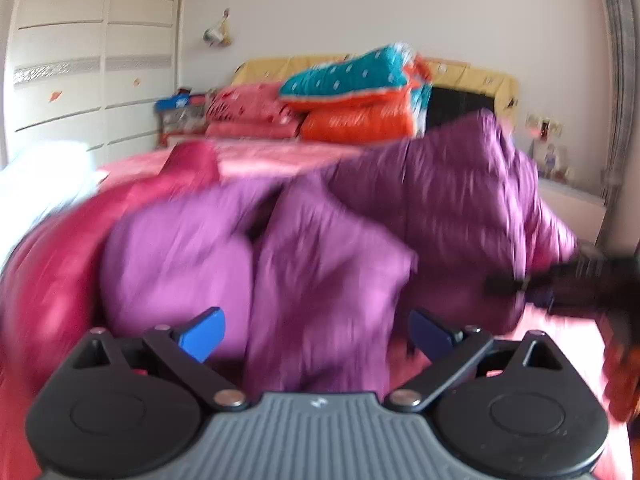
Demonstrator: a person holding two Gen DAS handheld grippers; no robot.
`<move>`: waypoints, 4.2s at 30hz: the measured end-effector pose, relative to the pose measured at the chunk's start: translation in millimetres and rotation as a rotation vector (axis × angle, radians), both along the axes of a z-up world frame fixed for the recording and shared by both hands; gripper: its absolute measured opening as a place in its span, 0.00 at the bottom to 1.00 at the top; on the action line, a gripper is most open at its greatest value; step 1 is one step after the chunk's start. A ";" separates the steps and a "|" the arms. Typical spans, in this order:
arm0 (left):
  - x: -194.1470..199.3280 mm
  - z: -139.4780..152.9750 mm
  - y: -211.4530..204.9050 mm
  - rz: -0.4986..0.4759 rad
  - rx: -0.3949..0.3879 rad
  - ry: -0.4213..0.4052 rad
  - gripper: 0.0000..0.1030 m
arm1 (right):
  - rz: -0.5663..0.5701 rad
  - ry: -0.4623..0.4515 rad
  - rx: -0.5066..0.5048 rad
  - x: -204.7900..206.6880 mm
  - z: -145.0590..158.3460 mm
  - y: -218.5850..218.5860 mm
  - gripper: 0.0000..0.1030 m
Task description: Fold large clothes
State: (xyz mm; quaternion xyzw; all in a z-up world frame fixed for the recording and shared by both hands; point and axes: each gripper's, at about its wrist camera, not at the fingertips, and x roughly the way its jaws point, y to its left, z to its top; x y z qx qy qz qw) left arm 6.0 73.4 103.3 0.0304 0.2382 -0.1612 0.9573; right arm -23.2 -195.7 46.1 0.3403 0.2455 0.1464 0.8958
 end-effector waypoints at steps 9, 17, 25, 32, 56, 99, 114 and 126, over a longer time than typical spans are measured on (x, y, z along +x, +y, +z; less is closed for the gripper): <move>-15.6 -40.5 20.3 -0.010 0.094 0.009 0.95 | -0.063 0.022 -0.039 -61.2 7.2 -11.2 0.26; -4.5 -70.3 2.9 -0.022 0.161 -0.009 0.95 | -0.104 -0.038 -0.175 -46.0 -6.7 -12.4 1.00; 28.1 -77.5 -6.6 0.000 0.117 0.016 0.81 | -0.082 -0.011 -0.279 15.0 -12.7 19.4 1.00; 19.5 -70.1 -9.5 -0.051 0.122 -0.022 0.37 | -0.148 0.067 -0.198 46.5 -20.2 24.2 0.41; -150.9 38.2 66.6 -0.011 0.198 -0.158 0.16 | -0.128 -0.019 0.047 -154.1 95.8 -12.4 0.18; -263.2 78.0 87.2 -0.075 0.556 -0.064 0.79 | -0.586 0.191 -0.018 -331.5 71.2 -71.3 0.75; -217.0 120.2 77.2 0.033 0.179 -0.034 0.82 | -0.528 -0.382 -0.572 -297.7 157.4 12.7 1.00; -143.7 41.3 50.3 0.071 0.078 0.124 0.81 | -0.470 -0.602 -0.456 -241.9 159.7 10.6 1.00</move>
